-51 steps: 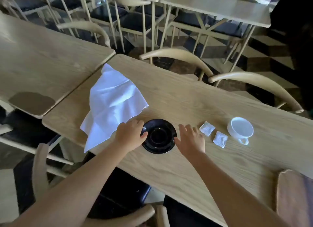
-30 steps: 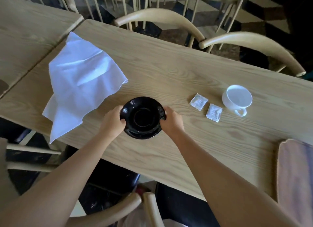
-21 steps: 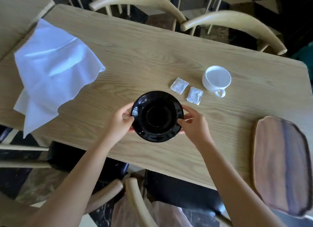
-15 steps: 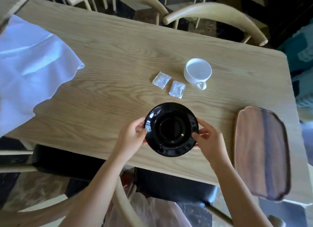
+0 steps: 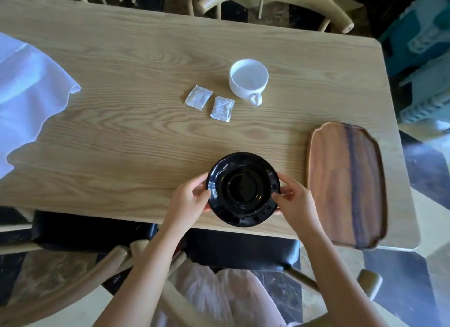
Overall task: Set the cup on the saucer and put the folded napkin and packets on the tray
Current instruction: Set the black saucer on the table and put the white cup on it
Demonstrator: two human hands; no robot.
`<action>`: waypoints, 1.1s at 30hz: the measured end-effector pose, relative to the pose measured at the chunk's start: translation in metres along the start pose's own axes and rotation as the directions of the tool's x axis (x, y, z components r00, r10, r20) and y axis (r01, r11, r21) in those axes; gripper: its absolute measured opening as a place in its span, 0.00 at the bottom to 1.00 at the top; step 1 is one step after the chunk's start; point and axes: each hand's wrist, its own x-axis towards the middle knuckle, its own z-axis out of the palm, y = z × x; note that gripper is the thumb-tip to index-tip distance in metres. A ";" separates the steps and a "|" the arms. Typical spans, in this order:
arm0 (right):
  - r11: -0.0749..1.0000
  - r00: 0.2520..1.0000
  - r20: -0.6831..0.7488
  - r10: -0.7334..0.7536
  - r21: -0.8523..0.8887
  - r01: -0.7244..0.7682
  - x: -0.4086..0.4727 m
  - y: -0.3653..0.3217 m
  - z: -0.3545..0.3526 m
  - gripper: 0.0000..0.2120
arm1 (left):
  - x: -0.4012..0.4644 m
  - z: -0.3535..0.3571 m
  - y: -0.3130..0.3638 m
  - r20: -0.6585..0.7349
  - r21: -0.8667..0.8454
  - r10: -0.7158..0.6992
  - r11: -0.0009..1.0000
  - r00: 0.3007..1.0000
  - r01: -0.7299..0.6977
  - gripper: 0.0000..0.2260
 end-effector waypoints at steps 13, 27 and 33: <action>0.986 0.997 0.075 0.027 -0.166 -0.014 0.001 -0.003 -0.009 0.19 | 0.003 -0.009 -0.006 0.060 0.129 0.003 0.992 0.998 -0.011 0.20; 0.740 0.910 -0.013 -0.415 -0.586 0.329 0.107 -0.101 -0.017 0.19 | 0.112 -0.030 0.114 0.232 0.728 0.553 0.447 0.800 -0.520 0.16; 0.538 0.852 0.116 -0.510 -0.730 0.421 0.162 -0.122 0.005 0.18 | 0.173 -0.004 0.149 0.463 0.820 0.523 0.055 0.716 -0.570 0.24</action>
